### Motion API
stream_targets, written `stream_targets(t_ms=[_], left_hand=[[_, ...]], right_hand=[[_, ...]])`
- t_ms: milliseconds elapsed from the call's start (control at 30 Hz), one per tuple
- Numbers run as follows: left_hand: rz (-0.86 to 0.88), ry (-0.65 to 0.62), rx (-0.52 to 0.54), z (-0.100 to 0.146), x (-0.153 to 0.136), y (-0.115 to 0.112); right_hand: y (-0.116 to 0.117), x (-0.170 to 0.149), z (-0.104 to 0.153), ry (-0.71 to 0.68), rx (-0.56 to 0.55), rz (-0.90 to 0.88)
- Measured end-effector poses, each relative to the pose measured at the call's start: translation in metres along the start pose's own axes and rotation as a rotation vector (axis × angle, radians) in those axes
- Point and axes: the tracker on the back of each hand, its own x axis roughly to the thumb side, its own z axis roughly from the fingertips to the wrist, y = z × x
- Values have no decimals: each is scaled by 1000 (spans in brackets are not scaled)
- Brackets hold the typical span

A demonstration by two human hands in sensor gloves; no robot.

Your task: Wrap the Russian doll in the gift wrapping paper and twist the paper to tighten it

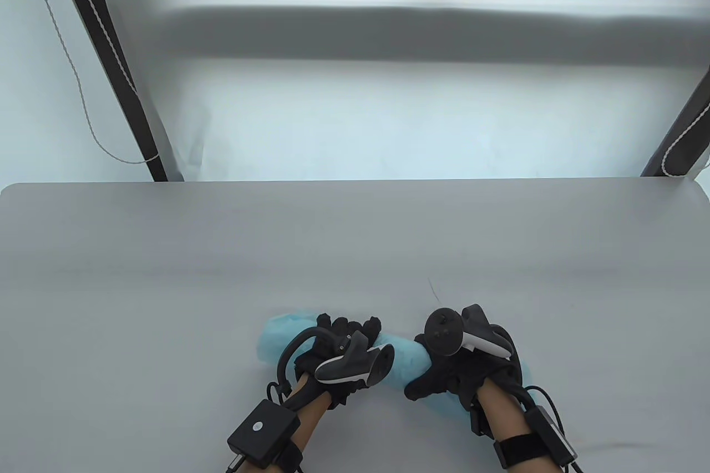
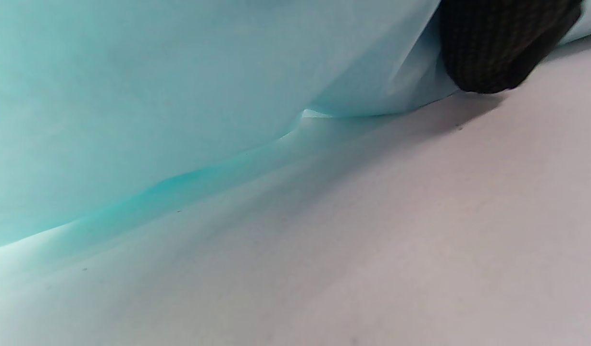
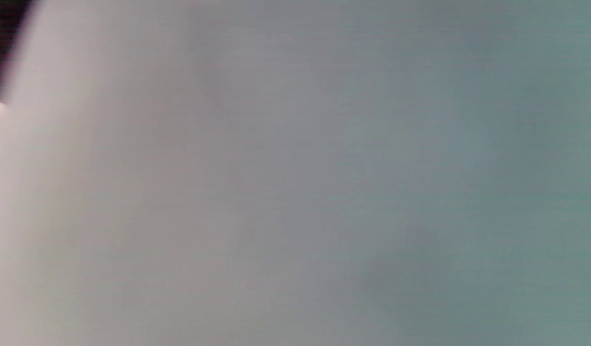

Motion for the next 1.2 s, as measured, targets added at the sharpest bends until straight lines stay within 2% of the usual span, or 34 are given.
stream_targets(t_ms=[167,267,333,400,467,600,667,733,900,1033,1100,1200], left_hand=[[14,0,-51,-1,-1,3],[76,-1,-135,-3,-5,5],[158,-24,-209,-4,-13,3],[195,-42,-242,-3,-18,1],[230,-68,-237,-2,-22,-2],[147,-32,-240,1,-16,-1],[85,-4,-202,3,-12,0],[68,-15,-159,4,-9,1],[-113,-54,-13,6,6,5],[-23,-93,-41,0,2,5],[16,-130,-108,-1,-3,6],[88,-146,-142,-2,-7,4]], right_hand=[[1,14,7,-22,-106,191],[2,24,10,-22,-166,355],[2,30,10,-15,-164,419],[2,32,8,-24,-156,412],[3,30,7,-31,-148,331],[2,27,6,-35,-158,310],[1,24,5,-27,-133,259],[0,20,4,-27,-125,221],[-1,9,1,-23,-54,120],[0,7,0,-38,-42,97],[-1,12,2,-42,-64,162],[1,18,4,-64,-118,288]])
